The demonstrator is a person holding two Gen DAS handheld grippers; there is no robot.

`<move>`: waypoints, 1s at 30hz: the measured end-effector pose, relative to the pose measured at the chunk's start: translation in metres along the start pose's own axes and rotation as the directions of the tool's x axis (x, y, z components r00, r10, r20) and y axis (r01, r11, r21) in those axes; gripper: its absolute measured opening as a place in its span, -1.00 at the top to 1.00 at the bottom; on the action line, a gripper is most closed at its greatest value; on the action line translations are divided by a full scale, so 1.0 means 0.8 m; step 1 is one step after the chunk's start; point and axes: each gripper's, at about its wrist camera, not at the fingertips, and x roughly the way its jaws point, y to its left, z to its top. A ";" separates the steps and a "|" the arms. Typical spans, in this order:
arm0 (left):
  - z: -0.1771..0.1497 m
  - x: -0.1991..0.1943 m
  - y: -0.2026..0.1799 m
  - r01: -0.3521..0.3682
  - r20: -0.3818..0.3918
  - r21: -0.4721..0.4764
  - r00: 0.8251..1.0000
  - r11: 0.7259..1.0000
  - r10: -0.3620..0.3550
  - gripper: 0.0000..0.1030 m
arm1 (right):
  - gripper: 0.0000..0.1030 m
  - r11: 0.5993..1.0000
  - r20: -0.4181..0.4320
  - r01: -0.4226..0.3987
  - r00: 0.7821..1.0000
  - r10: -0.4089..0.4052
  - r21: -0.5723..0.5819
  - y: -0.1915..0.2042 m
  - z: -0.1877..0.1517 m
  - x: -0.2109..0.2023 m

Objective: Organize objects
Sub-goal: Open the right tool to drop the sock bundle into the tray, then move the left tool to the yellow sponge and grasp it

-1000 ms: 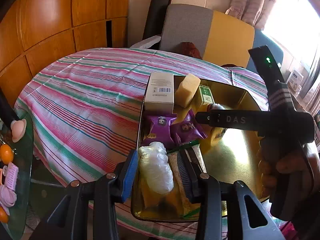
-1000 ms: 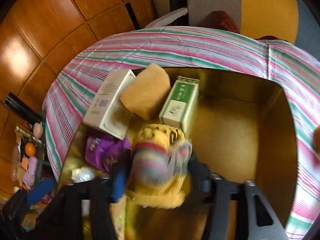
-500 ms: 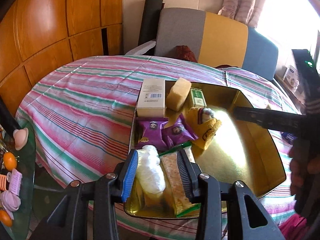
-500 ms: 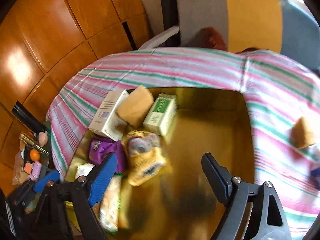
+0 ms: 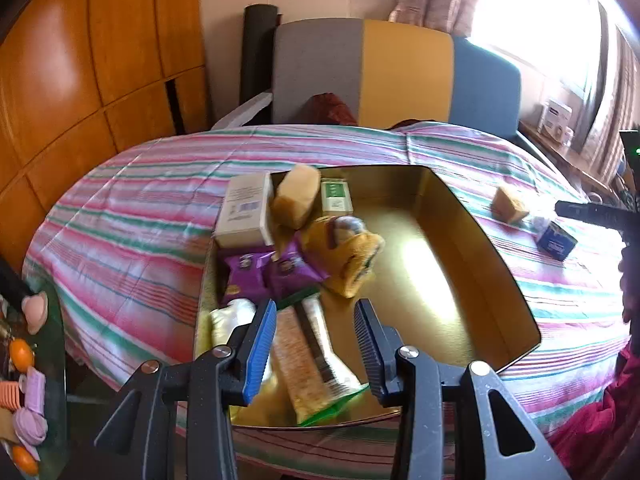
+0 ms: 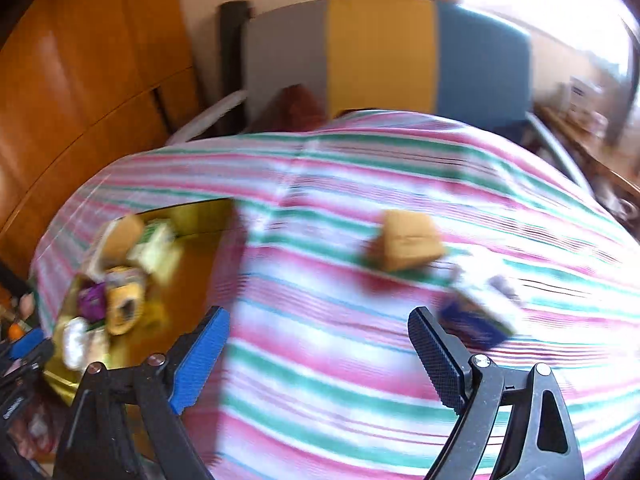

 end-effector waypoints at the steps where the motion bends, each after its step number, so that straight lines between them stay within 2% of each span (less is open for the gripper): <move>1: 0.001 -0.001 -0.005 0.002 0.002 0.008 1.000 1.000 -0.002 0.22 | -0.78 1.000 0.004 0.022 1.000 -0.022 0.014 -0.018 0.000 -0.003; 4: 0.006 -0.004 -0.025 0.010 0.007 0.050 1.000 0.999 -0.011 0.22 | -0.78 0.993 0.011 0.104 0.994 -0.105 0.062 -0.074 0.001 -0.010; 7: 0.010 -0.005 -0.047 0.021 0.010 0.096 1.000 0.995 -0.022 0.21 | -0.79 0.971 0.009 0.213 0.976 -0.216 0.111 -0.133 -0.005 -0.010; 9: 0.014 -0.003 -0.064 0.032 0.006 0.122 0.999 0.992 -0.033 0.21 | -0.79 0.943 -0.009 0.277 0.960 -0.280 0.186 -0.175 -0.018 -0.005; 11: 0.017 -0.003 -0.080 0.050 0.005 0.140 0.999 0.989 -0.051 0.21 | -0.78 0.893 -0.097 0.337 0.941 -0.323 0.297 -0.212 -0.027 0.003; 13: 0.022 -0.002 -0.098 0.065 0.009 0.169 0.998 0.983 -0.067 0.21 | -0.78 0.869 -0.094 0.331 0.943 -0.320 0.367 -0.229 -0.027 -0.003; 16: 0.029 0.002 -0.126 0.093 0.006 0.209 0.995 0.974 -0.096 0.21 | -0.79 0.856 -0.093 0.295 0.955 -0.282 0.425 -0.240 -0.028 -0.006; 24: 0.034 0.015 -0.193 0.153 -0.019 0.291 0.988 0.944 -0.155 0.21 | -0.82 0.843 -0.081 0.259 0.964 -0.252 0.472 -0.246 -0.032 -0.009; 30: 0.035 0.026 -0.222 0.184 -0.054 0.314 0.983 0.931 -0.176 0.21 | -0.84 0.843 -0.072 0.248 0.967 -0.243 0.478 -0.246 -0.031 -0.011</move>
